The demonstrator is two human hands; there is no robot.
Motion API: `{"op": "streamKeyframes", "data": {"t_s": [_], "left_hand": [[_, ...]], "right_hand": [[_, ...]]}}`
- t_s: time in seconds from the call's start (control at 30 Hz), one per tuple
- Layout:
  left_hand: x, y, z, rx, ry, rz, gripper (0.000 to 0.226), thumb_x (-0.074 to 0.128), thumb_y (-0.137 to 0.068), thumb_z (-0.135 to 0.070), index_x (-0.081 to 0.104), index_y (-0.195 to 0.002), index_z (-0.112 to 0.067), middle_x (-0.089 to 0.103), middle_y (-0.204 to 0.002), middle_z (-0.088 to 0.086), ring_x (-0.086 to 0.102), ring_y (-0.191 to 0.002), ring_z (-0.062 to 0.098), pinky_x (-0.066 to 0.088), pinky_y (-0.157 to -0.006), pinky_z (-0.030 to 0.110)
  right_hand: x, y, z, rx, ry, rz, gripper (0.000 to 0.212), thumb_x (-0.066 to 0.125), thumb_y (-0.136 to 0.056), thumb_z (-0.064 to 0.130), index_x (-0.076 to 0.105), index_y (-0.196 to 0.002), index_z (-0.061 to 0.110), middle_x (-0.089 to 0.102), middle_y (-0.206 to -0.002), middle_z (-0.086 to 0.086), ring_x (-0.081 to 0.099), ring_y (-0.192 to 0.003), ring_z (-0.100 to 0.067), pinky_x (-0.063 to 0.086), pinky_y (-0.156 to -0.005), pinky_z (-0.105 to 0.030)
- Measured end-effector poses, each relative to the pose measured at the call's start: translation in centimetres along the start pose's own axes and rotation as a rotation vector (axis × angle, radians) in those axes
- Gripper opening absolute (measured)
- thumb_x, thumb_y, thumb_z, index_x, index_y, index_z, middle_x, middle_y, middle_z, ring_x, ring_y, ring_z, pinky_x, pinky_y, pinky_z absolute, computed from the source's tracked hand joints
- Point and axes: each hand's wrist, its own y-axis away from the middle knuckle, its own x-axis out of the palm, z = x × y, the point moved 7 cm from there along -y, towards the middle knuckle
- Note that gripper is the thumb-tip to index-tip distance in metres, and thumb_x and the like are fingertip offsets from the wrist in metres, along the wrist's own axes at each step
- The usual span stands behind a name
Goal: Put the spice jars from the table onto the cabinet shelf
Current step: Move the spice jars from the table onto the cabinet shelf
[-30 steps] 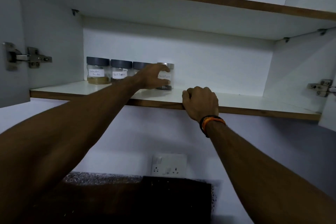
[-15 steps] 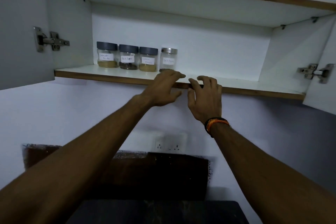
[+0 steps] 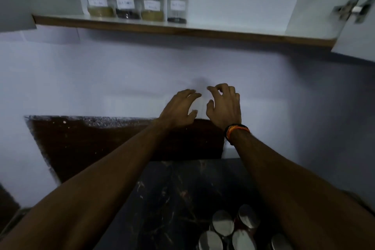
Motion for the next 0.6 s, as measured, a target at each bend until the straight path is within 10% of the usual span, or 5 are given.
{"op": "streamKeyframes", "data": {"t_s": [0.6], "left_hand": [[20.1, 15.8, -0.9, -0.23, 0.163, 0.545, 0.063, 0.066, -0.089, -0.024, 0.04, -0.147, -0.021, 0.04, -0.151, 0.006, 0.04, -0.137, 0.025, 0.036, -0.112, 0.041]], "right_hand": [[10.3, 22.7, -5.1, 0.242, -0.16, 0.515, 0.022, 0.063, -0.085, 0.014, 0.066, -0.107, 0.011, 0.058, -0.11, -0.011, 0.056, -0.097, -0.027, 0.048, -0.085, -0.037]]}}
